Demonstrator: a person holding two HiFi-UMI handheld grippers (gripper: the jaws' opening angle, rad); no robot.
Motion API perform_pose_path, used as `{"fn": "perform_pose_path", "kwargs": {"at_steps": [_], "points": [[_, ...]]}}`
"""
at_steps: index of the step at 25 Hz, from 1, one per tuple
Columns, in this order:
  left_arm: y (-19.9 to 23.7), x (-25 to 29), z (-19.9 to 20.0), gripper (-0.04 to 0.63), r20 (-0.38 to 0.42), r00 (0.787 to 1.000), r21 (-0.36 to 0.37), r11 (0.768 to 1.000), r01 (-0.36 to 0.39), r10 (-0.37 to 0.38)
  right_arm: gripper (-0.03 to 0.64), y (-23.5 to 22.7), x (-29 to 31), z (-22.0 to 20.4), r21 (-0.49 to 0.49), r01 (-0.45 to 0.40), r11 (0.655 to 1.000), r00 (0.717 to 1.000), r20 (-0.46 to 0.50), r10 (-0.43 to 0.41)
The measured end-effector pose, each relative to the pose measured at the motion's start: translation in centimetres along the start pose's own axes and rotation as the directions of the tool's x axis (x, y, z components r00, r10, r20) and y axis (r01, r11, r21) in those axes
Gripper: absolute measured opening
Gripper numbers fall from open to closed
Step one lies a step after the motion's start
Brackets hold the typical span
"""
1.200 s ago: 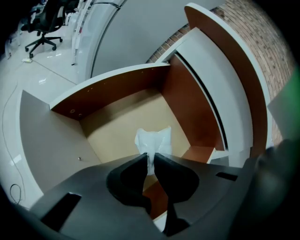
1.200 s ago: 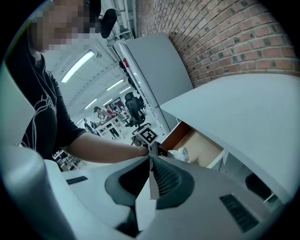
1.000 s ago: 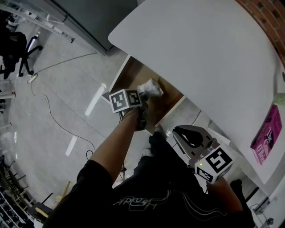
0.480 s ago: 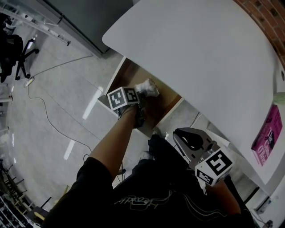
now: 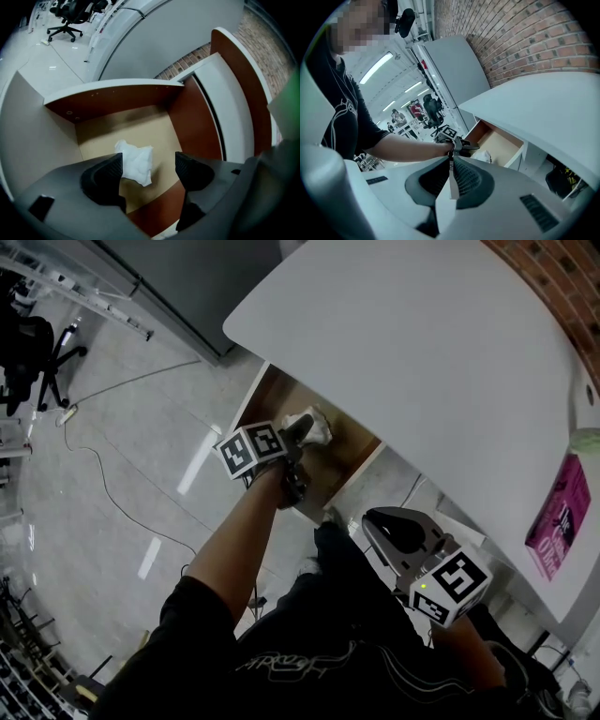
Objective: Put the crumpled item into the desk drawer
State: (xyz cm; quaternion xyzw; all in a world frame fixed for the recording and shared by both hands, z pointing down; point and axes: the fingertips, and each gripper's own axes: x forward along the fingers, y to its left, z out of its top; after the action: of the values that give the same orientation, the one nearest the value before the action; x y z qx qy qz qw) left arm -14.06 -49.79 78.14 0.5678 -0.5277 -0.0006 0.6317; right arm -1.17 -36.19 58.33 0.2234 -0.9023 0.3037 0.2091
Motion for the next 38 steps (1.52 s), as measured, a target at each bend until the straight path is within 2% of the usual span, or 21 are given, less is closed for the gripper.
{"fn": "perform_pose_path", "kwargs": {"at_steps": [4,7,10,13,15,19,27,29,33,38], "points": [[-3.5,-4.2,0.1,0.351,0.007,0.997,-0.002,0.997,0.079,-0.079,0.055,1.8,-1.4,1.9,0.010,-0.002,1.000,0.999,0.032,0.002],[-7.1,-9.2,-1.1,0.351,-0.017,0.990,0.059,0.988,0.144,-0.143,0.055,3.7,-2.9,3.9,0.020,-0.001,1.000,0.998,0.060,0.000],[-11.3,-14.8,-3.0,0.350,-0.049,0.976,0.143,0.965,0.219,-0.214,0.055,5.7,-4.7,6.0,-0.008,-0.011,1.000,0.995,0.098,0.011],[-15.2,-20.6,-4.6,0.350,-0.075,0.961,0.250,0.928,0.278,-0.268,0.055,7.9,-6.6,8.2,-0.024,-0.022,0.999,0.989,0.146,0.025],[-17.9,-24.3,-5.4,0.346,-0.077,0.952,0.344,0.889,0.303,-0.295,0.055,9.6,-7.9,9.3,-0.051,-0.034,0.998,0.985,0.169,0.042],[-22.2,-30.6,-7.8,0.279,-0.117,0.935,0.514,0.785,0.345,-0.334,0.055,13.1,-10.7,10.6,-0.091,-0.057,0.994,0.974,0.213,0.075],[-29.0,-41.7,-12.2,0.074,-0.168,0.883,0.690,0.586,0.423,-0.439,0.055,20.2,-15.4,12.9,-0.125,-0.085,0.988,0.951,0.286,0.118],[-30.4,-44.0,-13.2,0.043,-0.174,0.868,0.722,0.539,0.433,-0.464,0.055,21.7,-16.6,13.7,-0.140,-0.099,0.985,0.940,0.312,0.139],[-32.5,-47.1,-15.0,0.026,-0.175,0.851,0.761,0.481,0.436,-0.495,0.054,24.2,-19.0,14.2,-0.174,-0.095,0.980,0.928,0.342,0.151],[-33.3,-49.1,-16.2,0.023,-0.170,0.849,0.796,0.438,0.418,-0.500,0.054,26.4,-20.4,14.1,-0.194,-0.106,0.975,0.916,0.362,0.172]]}}
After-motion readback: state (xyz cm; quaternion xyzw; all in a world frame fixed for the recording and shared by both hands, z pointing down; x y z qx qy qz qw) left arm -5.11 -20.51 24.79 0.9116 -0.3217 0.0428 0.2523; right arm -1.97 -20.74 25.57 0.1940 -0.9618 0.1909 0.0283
